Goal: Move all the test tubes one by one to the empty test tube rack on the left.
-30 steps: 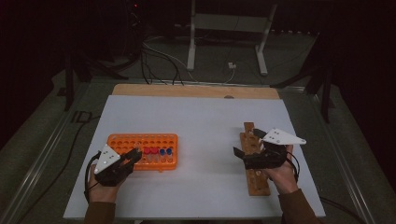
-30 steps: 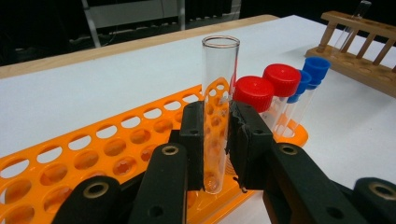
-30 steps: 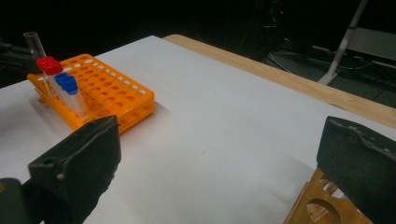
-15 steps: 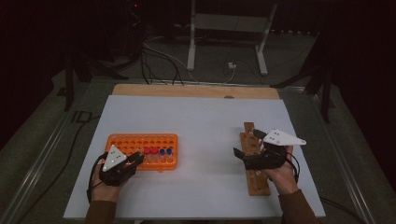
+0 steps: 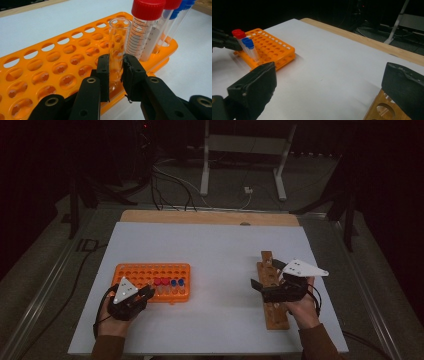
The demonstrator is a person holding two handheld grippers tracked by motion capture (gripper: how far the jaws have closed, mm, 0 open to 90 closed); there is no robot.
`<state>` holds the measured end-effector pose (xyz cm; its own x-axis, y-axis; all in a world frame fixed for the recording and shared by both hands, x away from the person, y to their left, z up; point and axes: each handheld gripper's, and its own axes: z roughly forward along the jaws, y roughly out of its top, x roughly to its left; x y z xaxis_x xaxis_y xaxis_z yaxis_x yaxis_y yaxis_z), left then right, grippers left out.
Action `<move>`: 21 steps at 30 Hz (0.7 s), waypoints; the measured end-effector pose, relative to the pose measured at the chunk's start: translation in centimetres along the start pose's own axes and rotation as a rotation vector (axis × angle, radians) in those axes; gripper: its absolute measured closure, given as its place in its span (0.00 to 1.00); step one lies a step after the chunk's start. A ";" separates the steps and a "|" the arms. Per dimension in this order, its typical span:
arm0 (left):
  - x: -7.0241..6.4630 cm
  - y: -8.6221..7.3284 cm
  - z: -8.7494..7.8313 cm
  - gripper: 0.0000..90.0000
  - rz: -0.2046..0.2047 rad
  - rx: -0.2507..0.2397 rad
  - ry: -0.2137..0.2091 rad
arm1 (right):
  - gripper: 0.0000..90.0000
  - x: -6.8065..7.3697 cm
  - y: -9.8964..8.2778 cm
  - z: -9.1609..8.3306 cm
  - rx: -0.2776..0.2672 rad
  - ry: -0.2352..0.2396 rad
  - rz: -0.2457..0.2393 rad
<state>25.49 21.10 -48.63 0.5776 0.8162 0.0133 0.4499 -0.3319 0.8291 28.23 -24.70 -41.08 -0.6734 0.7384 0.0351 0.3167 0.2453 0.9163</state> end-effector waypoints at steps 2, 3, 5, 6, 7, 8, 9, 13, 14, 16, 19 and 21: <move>-0.1 0.0 0.0 0.85 0.003 0.008 0.004 | 0.00 0.0 0.0 0.1 0.000 0.002 0.000; -0.1 0.0 0.0 0.85 0.004 0.012 0.005 | 0.00 0.1 0.0 0.1 0.000 0.003 0.000; -0.2 0.0 0.0 0.85 0.006 0.020 0.007 | 0.00 0.1 -0.1 0.1 0.000 0.005 0.001; -0.2 0.0 0.1 0.85 0.008 0.024 0.008 | 0.00 0.1 -0.1 0.1 0.002 0.004 0.001; -0.2 0.0 0.1 0.85 0.007 0.030 0.009 | 0.00 0.1 -0.2 0.1 0.003 0.005 0.003; -0.2 0.0 0.2 0.85 0.010 0.039 0.012 | 0.00 0.1 -0.2 0.1 0.002 0.005 0.003; -0.2 -0.1 0.2 0.85 0.009 0.039 0.013 | 0.00 0.1 -0.2 0.1 0.002 0.006 0.001; -0.2 -0.1 0.2 0.85 0.003 0.041 0.009 | 0.00 0.1 -0.3 0.1 0.002 0.006 0.001; -0.2 -0.1 0.2 0.85 0.002 0.041 0.009 | 0.00 0.1 -0.3 0.1 0.001 0.006 0.002; -0.2 -0.1 0.1 0.85 0.003 0.042 0.010 | 0.00 0.0 -0.3 0.0 0.000 0.006 0.004; -0.2 -0.1 0.0 0.85 0.002 0.041 0.009 | 0.00 0.0 -0.3 0.0 -0.001 0.006 0.003; -0.2 -0.1 0.0 0.85 0.001 0.042 0.012 | 0.00 0.0 -0.3 0.0 0.000 0.006 0.004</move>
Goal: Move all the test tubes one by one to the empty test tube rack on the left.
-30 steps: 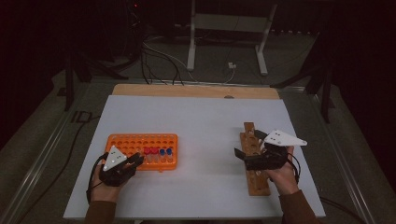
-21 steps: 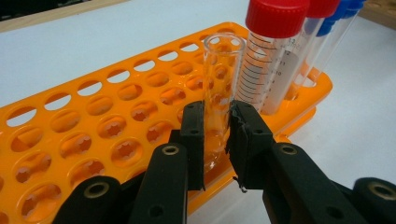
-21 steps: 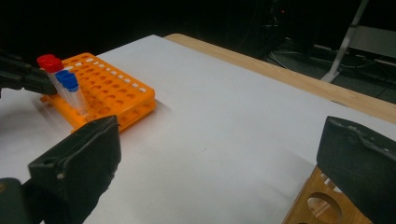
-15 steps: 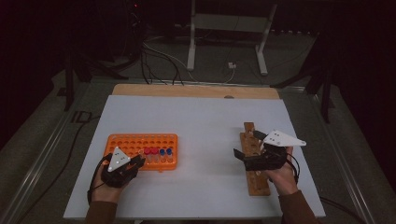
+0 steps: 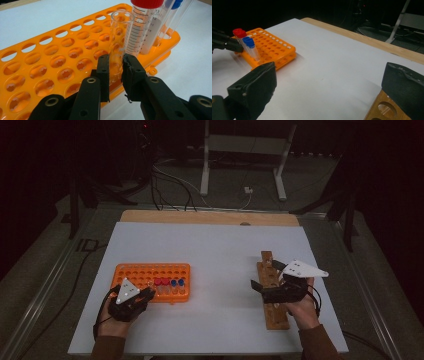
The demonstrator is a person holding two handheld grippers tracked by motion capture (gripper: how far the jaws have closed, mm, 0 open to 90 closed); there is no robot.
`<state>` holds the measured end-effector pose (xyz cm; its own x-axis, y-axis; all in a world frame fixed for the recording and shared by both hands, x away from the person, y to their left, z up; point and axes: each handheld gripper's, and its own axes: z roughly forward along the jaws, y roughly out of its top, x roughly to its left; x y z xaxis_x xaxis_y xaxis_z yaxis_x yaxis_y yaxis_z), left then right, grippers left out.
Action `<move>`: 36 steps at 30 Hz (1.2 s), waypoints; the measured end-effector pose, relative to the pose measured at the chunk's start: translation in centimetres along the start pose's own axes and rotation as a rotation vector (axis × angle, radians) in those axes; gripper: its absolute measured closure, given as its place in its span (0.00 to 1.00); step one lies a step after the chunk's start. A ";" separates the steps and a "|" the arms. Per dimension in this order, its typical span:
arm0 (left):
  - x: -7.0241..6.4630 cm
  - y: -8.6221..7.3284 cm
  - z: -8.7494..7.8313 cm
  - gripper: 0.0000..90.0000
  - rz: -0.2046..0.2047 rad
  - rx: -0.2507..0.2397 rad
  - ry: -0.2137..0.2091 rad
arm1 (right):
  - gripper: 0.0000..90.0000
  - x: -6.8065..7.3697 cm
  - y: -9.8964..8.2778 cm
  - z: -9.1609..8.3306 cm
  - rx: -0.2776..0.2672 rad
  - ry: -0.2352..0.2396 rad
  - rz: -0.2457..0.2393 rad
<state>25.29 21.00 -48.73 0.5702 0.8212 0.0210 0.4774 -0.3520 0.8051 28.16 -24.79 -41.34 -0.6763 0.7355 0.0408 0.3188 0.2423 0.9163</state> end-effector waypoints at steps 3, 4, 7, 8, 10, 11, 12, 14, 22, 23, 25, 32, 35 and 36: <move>0.1 0.0 -0.1 0.84 -0.008 -0.014 -0.008 | 0.00 0.0 0.0 0.0 0.001 0.000 0.001; 0.1 0.0 -0.2 0.83 -0.016 -0.029 -0.016 | 0.00 0.0 0.0 0.0 0.001 0.000 0.001; 0.1 0.3 -0.6 0.79 -0.027 -0.076 -0.027 | 0.00 0.0 -0.1 0.0 0.001 0.002 0.001; 0.1 0.5 -0.7 0.79 -0.030 -0.083 -0.024 | 0.00 0.0 -0.1 0.0 0.000 0.003 0.001; 0.2 0.6 -0.6 0.78 -0.029 -0.083 -0.013 | 0.00 0.0 -0.1 0.0 0.002 0.005 -0.001; 0.2 0.6 -0.5 0.78 -0.028 -0.082 -0.013 | 0.00 0.0 -0.1 0.1 0.003 0.004 0.000; 0.1 0.7 -0.4 0.82 -0.022 -0.080 -0.011 | 0.00 0.0 -0.1 0.1 0.003 0.006 0.000; 0.0 0.8 -0.4 0.85 -0.008 -0.063 -0.003 | 0.00 0.1 -0.1 0.1 0.001 0.006 -0.003; 0.1 0.5 -0.7 0.85 -0.011 -0.049 -0.002 | 0.00 -0.6 0.0 0.0 0.000 -0.018 0.005; 0.1 0.4 -0.6 0.85 -0.010 -0.045 -0.003 | 0.00 -0.7 0.0 -0.1 0.001 -0.022 0.007; 0.1 0.4 -0.6 0.85 -0.014 -0.044 -0.003 | 0.00 -1.2 0.1 -0.1 -0.001 -0.037 0.007; 0.4 0.3 -1.3 0.70 -0.063 -0.115 -0.023 | 0.02 -3.7 -0.5 0.3 0.030 -0.108 0.046; 0.5 0.5 -1.8 0.59 -0.086 -0.159 -0.030 | 0.05 -4.7 -1.0 0.7 0.052 -0.130 0.067; 0.6 0.5 -2.0 0.54 -0.099 -0.173 -0.033 | 0.06 -4.9 -1.2 0.8 0.060 -0.137 0.071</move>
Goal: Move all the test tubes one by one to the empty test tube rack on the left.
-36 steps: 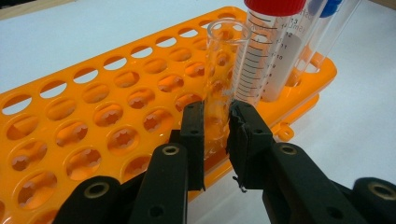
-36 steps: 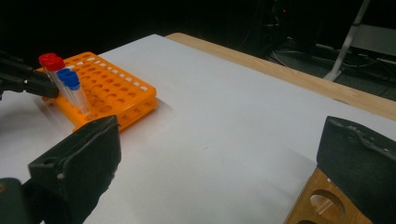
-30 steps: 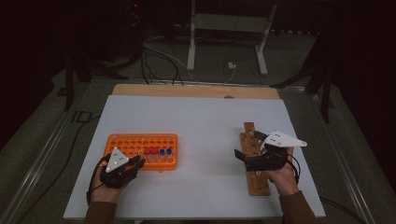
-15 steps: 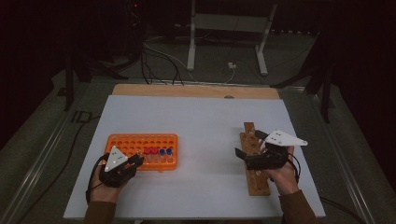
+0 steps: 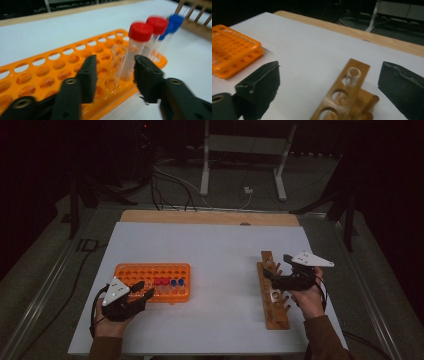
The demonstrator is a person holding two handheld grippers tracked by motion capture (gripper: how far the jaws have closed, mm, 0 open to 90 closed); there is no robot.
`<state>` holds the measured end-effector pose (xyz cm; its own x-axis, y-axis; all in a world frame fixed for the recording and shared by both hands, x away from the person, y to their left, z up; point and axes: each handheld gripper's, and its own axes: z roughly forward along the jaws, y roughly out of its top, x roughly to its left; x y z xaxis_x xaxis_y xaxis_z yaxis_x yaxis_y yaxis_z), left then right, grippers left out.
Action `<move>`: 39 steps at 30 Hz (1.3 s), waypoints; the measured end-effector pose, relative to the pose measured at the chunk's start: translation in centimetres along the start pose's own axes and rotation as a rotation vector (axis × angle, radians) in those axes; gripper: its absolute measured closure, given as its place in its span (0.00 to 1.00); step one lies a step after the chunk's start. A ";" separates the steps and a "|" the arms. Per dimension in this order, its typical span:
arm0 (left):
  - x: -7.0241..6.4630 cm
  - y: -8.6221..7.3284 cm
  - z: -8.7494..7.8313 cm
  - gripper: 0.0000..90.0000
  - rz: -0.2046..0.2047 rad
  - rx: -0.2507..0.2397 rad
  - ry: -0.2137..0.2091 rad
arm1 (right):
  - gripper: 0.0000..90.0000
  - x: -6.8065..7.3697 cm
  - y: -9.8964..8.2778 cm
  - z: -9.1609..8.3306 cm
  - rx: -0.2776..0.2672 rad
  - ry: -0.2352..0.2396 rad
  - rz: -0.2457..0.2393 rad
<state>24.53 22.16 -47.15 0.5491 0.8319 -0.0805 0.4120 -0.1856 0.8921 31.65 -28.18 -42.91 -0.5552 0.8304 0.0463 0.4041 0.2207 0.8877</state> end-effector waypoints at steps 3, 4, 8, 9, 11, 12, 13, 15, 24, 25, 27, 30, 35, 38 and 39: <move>0.0 0.2 -0.3 0.41 -0.022 -0.032 -0.008 | 0.10 -0.5 -0.2 0.6 0.020 -0.023 -0.001; -0.1 0.3 -0.3 0.37 -0.026 -0.040 -0.003 | 0.12 -0.7 -0.2 0.8 0.027 -0.028 0.002; -0.3 0.6 -0.5 0.23 -0.051 -0.057 0.000 | 0.22 -1.1 -0.4 1.7 0.046 -0.042 0.006; -0.3 0.7 -0.5 0.19 -0.060 -0.059 0.001 | 0.25 -1.2 -0.4 1.9 0.050 -0.052 0.001; -0.4 0.8 -0.5 0.17 -0.064 -0.067 0.000 | 0.34 -1.2 -0.5 2.3 0.055 -0.062 -0.006; -0.5 0.9 -0.5 0.14 -0.069 -0.068 0.011 | 0.38 -1.2 -0.6 2.5 0.057 -0.063 -0.011; -0.5 1.0 -0.5 0.10 -0.072 -0.070 0.015 | 0.42 -1.1 -0.6 2.6 0.058 -0.073 -0.015; -0.7 1.2 -0.6 0.07 -0.067 -0.076 0.020 | 0.49 -1.2 -0.6 3.0 0.064 -0.088 -0.025; -1.2 1.6 -0.8 0.04 -0.055 -0.094 0.006 | 0.77 -1.9 -1.0 4.0 0.081 -0.135 -0.028; -1.2 1.6 -0.8 0.04 -0.055 -0.094 0.006 | 0.78 -1.9 -1.0 4.0 0.081 -0.139 -0.026; -1.2 1.6 -0.8 0.04 -0.056 -0.095 0.006 | 0.80 -2.0 -1.0 4.1 0.083 -0.134 -0.023; -1.2 1.7 -0.8 0.04 -0.060 -0.098 0.007 | 0.81 -2.0 -1.1 4.4 0.092 -0.131 -0.030; -1.3 1.7 -0.7 0.04 -0.062 -0.102 0.004 | 0.82 -1.9 -1.0 4.7 0.086 -0.138 -0.033; -1.4 1.7 -0.7 0.04 -0.061 -0.103 0.002 | 0.81 -1.6 -1.1 4.7 0.087 -0.145 -0.050; -1.5 1.7 -0.7 0.04 -0.060 -0.102 0.001 | 0.81 -1.5 -1.0 4.7 0.090 -0.150 -0.057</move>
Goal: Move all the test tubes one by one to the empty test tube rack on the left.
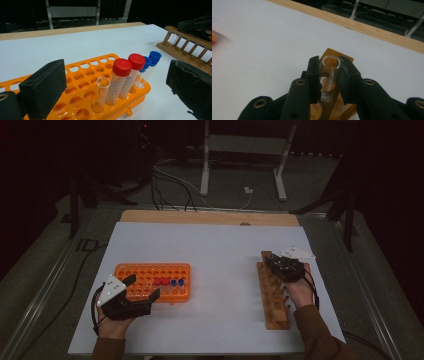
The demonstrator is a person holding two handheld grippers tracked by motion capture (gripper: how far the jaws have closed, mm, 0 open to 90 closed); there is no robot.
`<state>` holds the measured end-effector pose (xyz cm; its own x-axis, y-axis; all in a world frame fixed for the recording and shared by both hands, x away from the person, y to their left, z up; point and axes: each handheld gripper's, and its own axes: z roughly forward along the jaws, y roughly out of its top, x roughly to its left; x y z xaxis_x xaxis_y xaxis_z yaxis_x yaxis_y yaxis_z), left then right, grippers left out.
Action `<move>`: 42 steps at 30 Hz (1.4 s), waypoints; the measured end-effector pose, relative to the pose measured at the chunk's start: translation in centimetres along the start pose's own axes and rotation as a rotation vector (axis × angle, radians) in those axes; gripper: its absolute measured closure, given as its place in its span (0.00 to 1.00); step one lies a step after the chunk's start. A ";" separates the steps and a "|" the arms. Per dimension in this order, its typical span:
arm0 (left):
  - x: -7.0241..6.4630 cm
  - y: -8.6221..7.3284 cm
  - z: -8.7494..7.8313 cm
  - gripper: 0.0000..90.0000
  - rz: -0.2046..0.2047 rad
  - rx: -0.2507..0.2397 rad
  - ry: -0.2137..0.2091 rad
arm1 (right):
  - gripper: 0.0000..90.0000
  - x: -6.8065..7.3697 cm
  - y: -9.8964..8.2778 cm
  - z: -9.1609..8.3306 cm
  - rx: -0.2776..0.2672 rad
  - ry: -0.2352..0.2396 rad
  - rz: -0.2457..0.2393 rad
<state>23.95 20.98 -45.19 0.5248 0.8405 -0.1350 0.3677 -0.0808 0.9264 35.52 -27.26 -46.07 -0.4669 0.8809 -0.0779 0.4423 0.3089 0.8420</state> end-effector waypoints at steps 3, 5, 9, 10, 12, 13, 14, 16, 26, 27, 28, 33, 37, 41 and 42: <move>-0.1 -0.1 0.0 0.04 -0.001 0.003 -0.002 | 0.82 0.2 0.1 0.0 0.005 -0.013 -0.017; -0.1 -0.1 0.0 0.04 -0.003 0.002 -0.003 | 0.84 0.2 0.1 0.0 0.006 -0.006 -0.018; -0.2 -0.1 0.0 0.04 -0.003 -0.001 -0.004 | 0.85 0.3 0.1 -0.3 0.003 -0.001 -0.019; -0.2 -0.1 0.0 0.04 -0.002 -0.001 -0.005 | 0.85 0.2 0.1 -0.3 0.001 -0.005 -0.020; -0.2 -0.1 0.0 0.04 -0.001 0.000 -0.005 | 0.85 0.1 0.2 -0.6 -0.008 -0.004 -0.015; -0.2 -0.1 0.0 0.04 -0.002 -0.001 -0.006 | 0.85 0.1 0.2 -0.8 -0.010 -0.002 -0.011; -0.2 0.0 0.0 0.04 0.002 0.002 -0.006 | 0.85 0.0 0.2 -1.0 -0.021 0.004 -0.004; -0.3 0.0 0.0 0.04 0.005 0.001 -0.006 | 0.85 -0.1 0.4 -1.4 -0.038 0.008 0.003; -0.5 0.0 0.1 0.04 0.012 0.011 -0.002 | 0.85 0.0 1.5 -3.1 -0.076 0.012 -0.004; -0.5 0.0 0.1 0.04 0.014 0.012 -0.001 | 0.85 0.0 1.5 -3.1 -0.080 0.014 -0.001; -0.5 0.1 0.1 0.04 0.017 0.012 0.002 | 0.85 0.0 1.6 -3.2 -0.083 0.017 0.000; -0.8 0.2 0.1 0.01 0.026 0.009 0.018 | 0.85 0.0 2.1 -3.9 -0.100 0.020 0.005; -1.2 0.4 0.0 0.00 0.055 0.009 0.027 | 0.85 0.0 2.5 -4.6 -0.120 0.022 0.006; -1.8 0.9 0.1 0.00 0.076 0.005 0.021 | 0.85 0.0 2.9 -5.2 -0.136 0.024 0.001; -1.9 1.0 0.1 0.00 0.079 0.007 0.020 | 0.85 0.1 3.1 -5.4 -0.143 0.026 0.001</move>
<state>23.43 19.23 -44.04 0.5368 0.8420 -0.0541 0.3313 -0.1514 0.9313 32.68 -28.20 -40.57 -0.4872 0.8709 -0.0644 0.3299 0.2518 0.9098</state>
